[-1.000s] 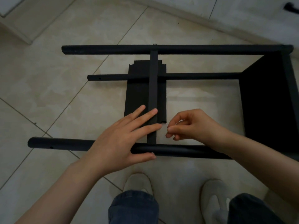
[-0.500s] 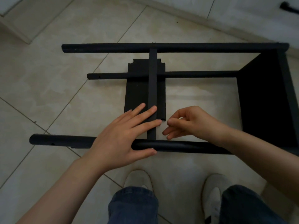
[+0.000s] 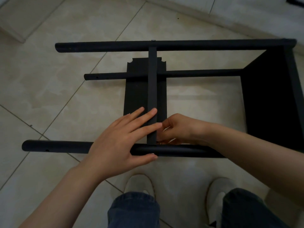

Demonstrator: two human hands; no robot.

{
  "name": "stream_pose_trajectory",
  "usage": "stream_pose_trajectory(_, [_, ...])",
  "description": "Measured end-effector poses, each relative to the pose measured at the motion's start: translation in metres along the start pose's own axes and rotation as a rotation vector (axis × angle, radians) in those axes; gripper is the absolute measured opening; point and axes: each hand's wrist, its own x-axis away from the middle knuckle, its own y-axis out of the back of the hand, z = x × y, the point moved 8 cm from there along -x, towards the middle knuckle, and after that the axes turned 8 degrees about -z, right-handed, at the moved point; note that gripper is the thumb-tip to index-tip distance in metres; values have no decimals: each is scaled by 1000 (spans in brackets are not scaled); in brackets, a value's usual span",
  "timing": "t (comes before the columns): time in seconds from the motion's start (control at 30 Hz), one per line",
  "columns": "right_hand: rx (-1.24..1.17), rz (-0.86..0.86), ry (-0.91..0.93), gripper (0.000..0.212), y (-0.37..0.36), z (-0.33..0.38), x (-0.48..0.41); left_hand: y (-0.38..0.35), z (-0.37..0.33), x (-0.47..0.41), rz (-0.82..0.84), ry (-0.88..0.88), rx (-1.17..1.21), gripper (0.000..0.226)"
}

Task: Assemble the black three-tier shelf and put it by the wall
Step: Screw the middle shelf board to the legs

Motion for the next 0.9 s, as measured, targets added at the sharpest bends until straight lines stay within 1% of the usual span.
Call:
stream_pose_trajectory(0.13, [-14,8,-15,11,-3,-1,-3,-2,1,1,4,-6,-22,73])
stream_pose_trajectory(0.2, [-44,19,-10,24,-5,1,-5,-3,1,1,9,-6,-36,74])
stream_pose_trajectory(0.23, [-54,20,-4,25,-5,2,-6,-3,1,2,12,-6,-39,74])
stream_pose_trajectory(0.37, [-48,38,16,17,-9,2,-9,-3,1,2,8,-5,-35,74])
stream_pose_trajectory(0.53, [-93,94,-21,17,-11,-3,-10,-2,0,1,0,-7,-27,74])
stream_pose_trajectory(0.73, [-167,229,-79,12,-13,-8,-7,-1,0,1,4,-7,-39,73])
stream_pose_trajectory(0.9, [-187,274,-124,11,-15,-11,-8,-1,-1,1,2,-6,-46,73])
